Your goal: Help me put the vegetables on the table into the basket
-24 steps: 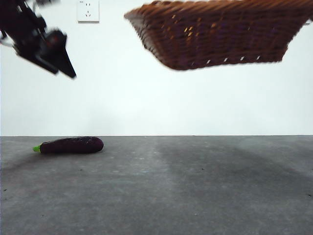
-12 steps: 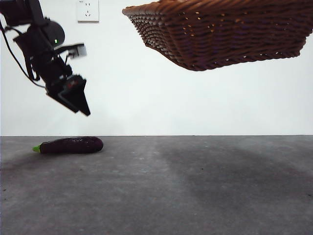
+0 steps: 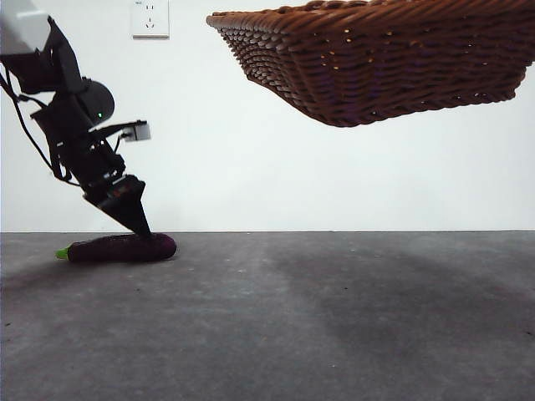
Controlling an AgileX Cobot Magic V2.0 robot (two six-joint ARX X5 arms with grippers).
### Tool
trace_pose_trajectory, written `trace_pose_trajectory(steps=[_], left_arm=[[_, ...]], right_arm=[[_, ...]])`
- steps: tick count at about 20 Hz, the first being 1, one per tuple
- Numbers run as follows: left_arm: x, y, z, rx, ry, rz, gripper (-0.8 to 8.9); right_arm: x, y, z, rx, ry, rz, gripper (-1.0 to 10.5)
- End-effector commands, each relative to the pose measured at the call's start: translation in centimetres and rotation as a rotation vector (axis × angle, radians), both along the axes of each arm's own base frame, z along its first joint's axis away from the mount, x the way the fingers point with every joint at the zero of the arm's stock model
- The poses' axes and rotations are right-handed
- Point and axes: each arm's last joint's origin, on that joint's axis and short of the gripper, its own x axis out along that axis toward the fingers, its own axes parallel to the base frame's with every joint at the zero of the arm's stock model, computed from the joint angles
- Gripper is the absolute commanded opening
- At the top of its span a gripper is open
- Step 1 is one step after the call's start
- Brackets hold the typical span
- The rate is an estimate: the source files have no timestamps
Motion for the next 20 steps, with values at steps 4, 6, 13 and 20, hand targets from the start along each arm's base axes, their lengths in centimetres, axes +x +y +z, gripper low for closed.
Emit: trace_pose_trajectory(steps=[4,6,13,20], left_arm=[[0.6,0.1,-2.4,0.006,0.039,-0.011,4.58],[0.6,0.1,-3.2,0.022,0.065,-0.003,4.58],[0.7,0.2,-3.2,0.031,0.064,0.042,0.02],[0.1,0.4,-2.6,-0.004,0.139,0.126,-0.06]], right_arm=[[0.0,0.0,0.7,0.02,-0.038,0.007,-0.1],[0.0,0.0,0.7,0.02,-0.039,0.007,-0.1],[0.0,0.0,0.7,0.018,-0.041,0.009,-0.1],[0.1,0.0,0.6,0.015,-0.035,0.001,-0.1]])
